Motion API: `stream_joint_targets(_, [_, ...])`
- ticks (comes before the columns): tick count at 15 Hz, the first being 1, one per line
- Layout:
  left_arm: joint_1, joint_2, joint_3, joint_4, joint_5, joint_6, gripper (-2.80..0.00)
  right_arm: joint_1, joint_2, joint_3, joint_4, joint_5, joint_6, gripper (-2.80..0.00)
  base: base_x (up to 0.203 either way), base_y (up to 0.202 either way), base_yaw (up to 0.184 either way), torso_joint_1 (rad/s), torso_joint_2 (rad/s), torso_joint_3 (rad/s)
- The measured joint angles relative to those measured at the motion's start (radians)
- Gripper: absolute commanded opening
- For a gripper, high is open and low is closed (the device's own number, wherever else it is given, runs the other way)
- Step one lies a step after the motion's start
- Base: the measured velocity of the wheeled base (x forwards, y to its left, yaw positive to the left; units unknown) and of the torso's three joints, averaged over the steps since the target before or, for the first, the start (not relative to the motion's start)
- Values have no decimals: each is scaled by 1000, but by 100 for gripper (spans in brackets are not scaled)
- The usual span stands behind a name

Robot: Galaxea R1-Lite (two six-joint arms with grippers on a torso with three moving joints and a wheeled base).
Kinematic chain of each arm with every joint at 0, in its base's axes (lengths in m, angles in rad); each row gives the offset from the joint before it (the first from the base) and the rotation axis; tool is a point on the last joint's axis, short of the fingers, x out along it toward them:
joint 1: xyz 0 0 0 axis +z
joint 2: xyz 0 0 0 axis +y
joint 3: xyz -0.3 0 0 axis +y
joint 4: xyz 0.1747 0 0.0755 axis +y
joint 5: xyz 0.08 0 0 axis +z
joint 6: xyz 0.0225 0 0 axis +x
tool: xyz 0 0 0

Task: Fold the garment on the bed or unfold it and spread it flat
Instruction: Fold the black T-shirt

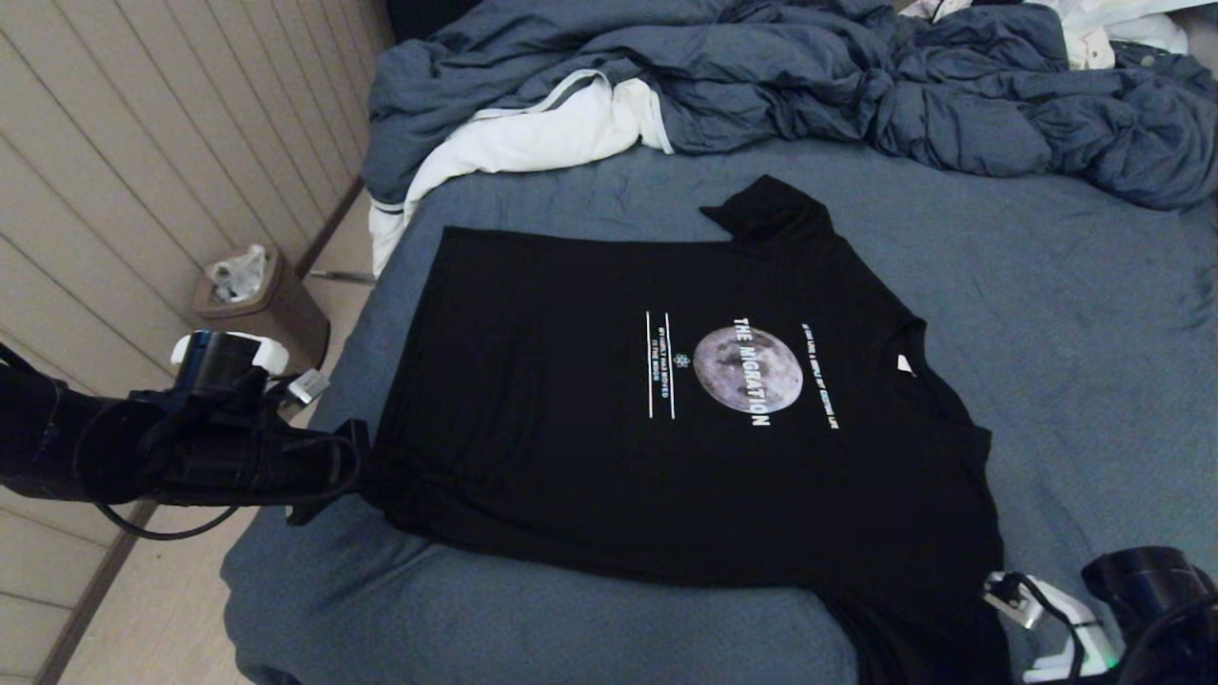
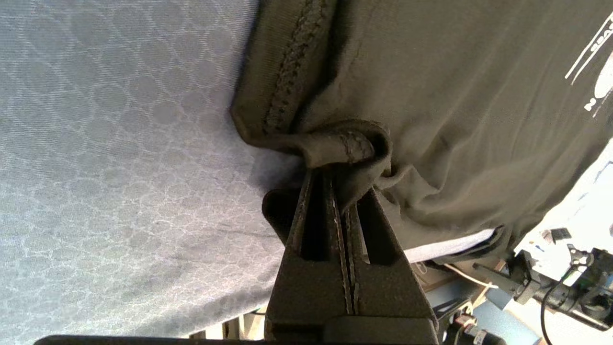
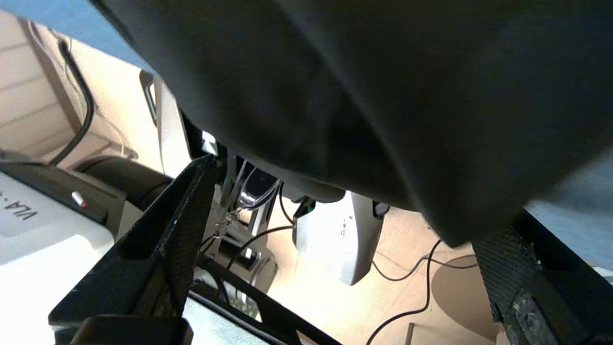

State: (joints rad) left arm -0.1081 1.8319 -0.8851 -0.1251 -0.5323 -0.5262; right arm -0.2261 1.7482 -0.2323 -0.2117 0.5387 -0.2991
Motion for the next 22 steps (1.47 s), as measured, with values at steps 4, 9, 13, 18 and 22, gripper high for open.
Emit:
stream_joint_targets(4, [0, 4, 0, -1, 0, 0, -280, 24, 14, -7, 0, 3, 4, -280, 0, 0, 0, 0, 0, 0])
stream_joint_targets(9, [-1, 8, -6, 3, 0, 0, -280, 28, 16, -7, -2, 5, 4, -280, 0, 0, 0, 0, 0, 0])
stream_joint_targets(13, [-1, 11, -8, 5, 0, 0, -280, 28, 18, -6, -2, 3, 3, -280, 0, 0, 0, 0, 0, 0])
stream_joint_targets(18, [-1, 9, -12, 11, 0, -1, -280, 29, -22, 1, 4, 9, -5, -280, 0, 0, 0, 0, 0, 0])
stream_joint_targets(22, [-1, 4, -7, 11, 0, -3, -280, 96, -152, -106, 59, 46, 77, -280, 0, 0, 0, 0, 0, 0])
